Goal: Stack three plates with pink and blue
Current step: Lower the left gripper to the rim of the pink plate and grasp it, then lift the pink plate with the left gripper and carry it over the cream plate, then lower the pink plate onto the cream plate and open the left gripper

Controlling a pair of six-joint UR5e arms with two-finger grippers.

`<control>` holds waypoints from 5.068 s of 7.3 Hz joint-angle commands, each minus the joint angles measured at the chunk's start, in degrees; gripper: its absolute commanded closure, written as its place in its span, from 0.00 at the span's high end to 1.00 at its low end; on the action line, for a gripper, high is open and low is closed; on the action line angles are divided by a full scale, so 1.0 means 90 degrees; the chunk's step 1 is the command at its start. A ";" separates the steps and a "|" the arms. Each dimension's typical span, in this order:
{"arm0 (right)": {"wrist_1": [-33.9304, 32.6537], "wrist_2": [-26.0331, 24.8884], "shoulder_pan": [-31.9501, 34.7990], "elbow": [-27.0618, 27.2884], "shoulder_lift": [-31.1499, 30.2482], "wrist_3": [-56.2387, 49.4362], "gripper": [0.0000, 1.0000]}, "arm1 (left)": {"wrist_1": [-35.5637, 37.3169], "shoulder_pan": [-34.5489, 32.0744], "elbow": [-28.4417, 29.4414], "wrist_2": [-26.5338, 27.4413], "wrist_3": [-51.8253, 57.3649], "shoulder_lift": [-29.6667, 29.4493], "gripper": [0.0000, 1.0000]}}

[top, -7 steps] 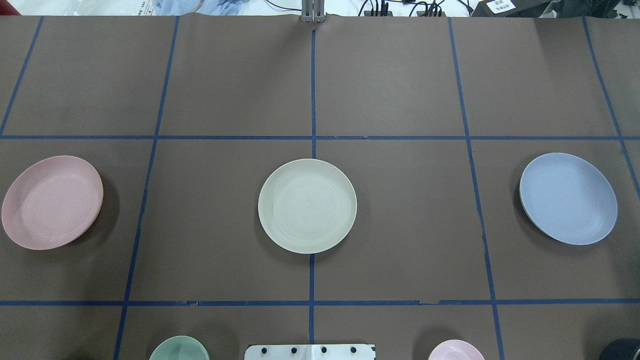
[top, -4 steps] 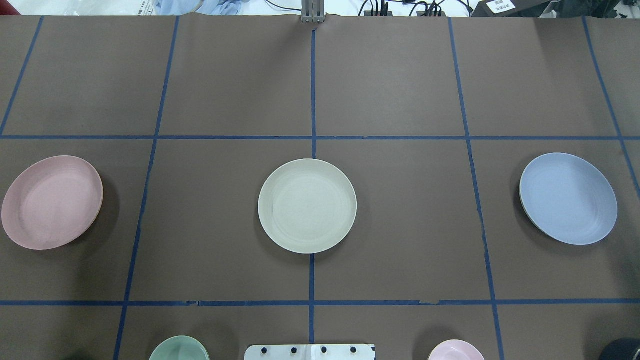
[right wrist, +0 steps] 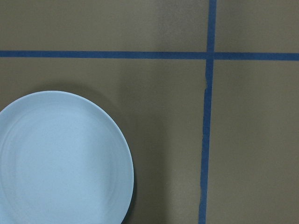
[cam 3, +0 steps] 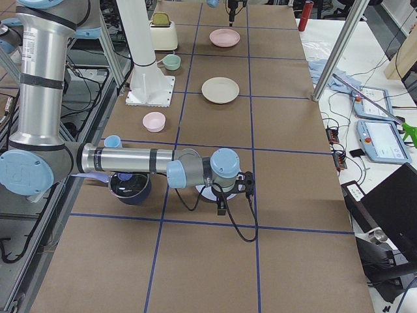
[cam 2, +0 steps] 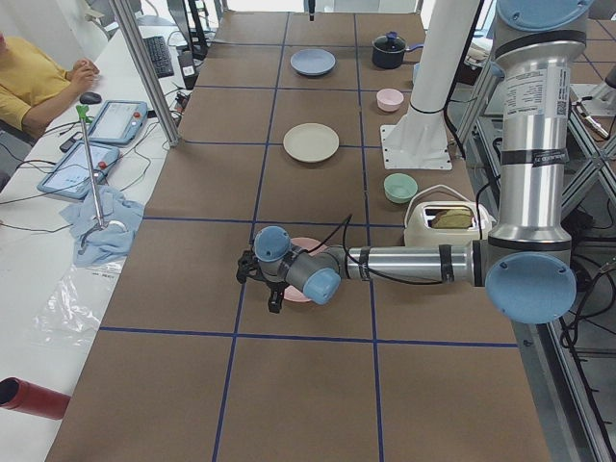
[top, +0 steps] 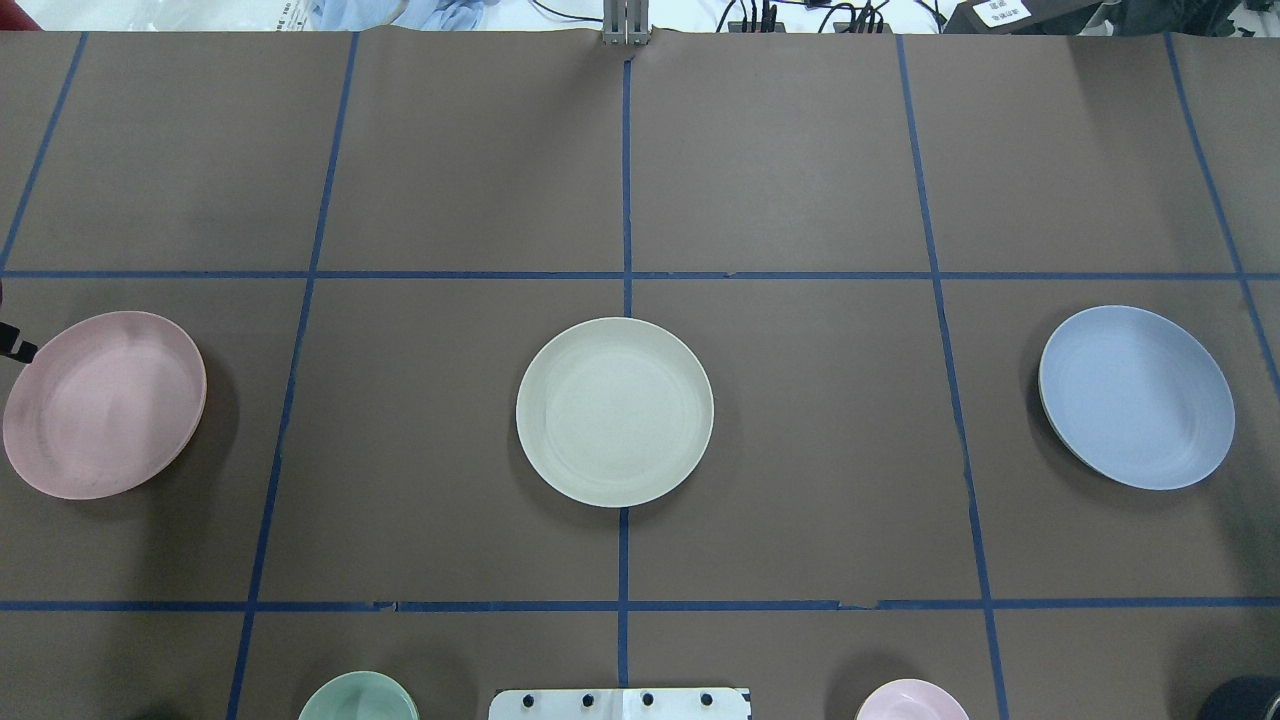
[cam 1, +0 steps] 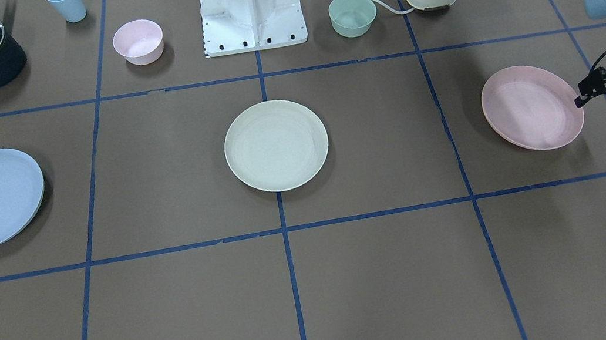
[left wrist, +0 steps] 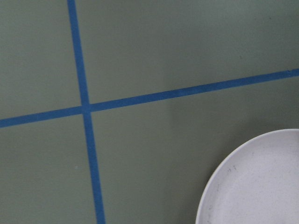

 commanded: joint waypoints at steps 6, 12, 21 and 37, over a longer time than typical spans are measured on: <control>0.0006 -0.0003 -0.0010 -0.0081 0.0012 0.0023 1.00 | -0.0020 0.0095 0.0580 -0.0452 -0.0034 -0.0234 0.36; 0.0006 0.0046 -0.0010 -0.0081 0.0012 0.0023 1.00 | -0.0020 0.0182 0.0638 -0.0452 0.0015 -0.0282 0.42; 0.0006 0.0056 -0.0010 -0.0081 0.0022 0.0023 1.00 | 0.0087 0.0260 -0.0520 -0.1672 -0.2594 -0.1461 0.00; 0.0006 0.0173 -0.0107 -0.0120 0.0149 0.0023 1.00 | 0.0009 0.3298 -0.0103 0.0213 -0.5414 -0.3857 0.00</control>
